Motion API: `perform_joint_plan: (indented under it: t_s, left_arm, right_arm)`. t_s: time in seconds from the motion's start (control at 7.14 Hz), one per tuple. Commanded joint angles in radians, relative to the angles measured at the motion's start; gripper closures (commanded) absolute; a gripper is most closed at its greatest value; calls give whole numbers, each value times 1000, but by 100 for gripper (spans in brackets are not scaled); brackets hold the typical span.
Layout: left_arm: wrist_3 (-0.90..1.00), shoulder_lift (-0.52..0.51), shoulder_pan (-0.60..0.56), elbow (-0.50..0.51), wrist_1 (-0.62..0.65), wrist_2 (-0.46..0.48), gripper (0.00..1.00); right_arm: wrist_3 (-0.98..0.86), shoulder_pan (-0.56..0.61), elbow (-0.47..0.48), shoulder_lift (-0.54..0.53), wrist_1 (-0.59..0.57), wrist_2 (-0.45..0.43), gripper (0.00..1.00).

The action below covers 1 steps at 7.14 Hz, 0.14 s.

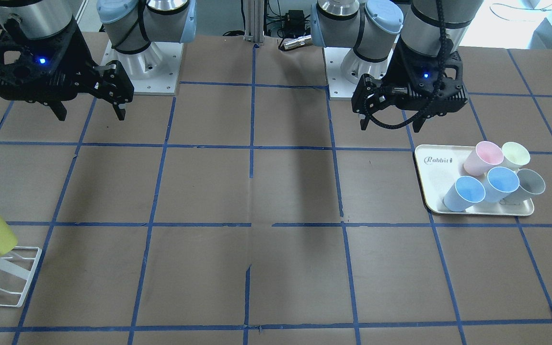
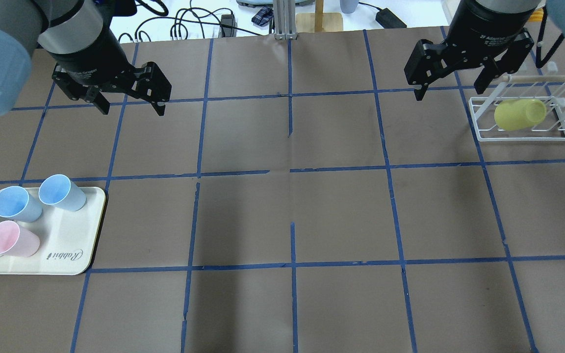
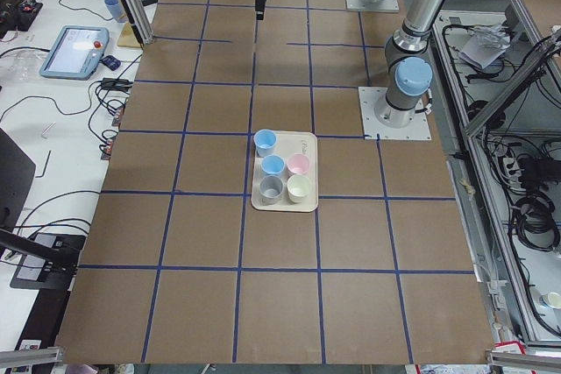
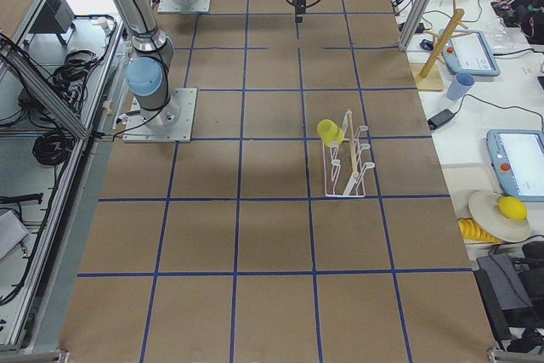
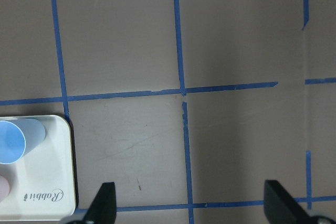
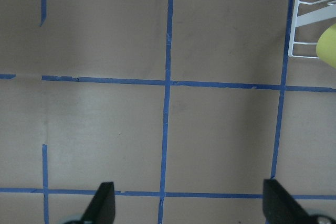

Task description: Transfer IKEA cup to right arm and place on rack

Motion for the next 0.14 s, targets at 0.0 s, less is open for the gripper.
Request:
perform_joint_plan:
  t_s: [0.0]
  left_arm:
    - [0,6,-4,-12,-1,0,0]
  right_arm:
    - [0,0,-1,0,-4,-1,0]
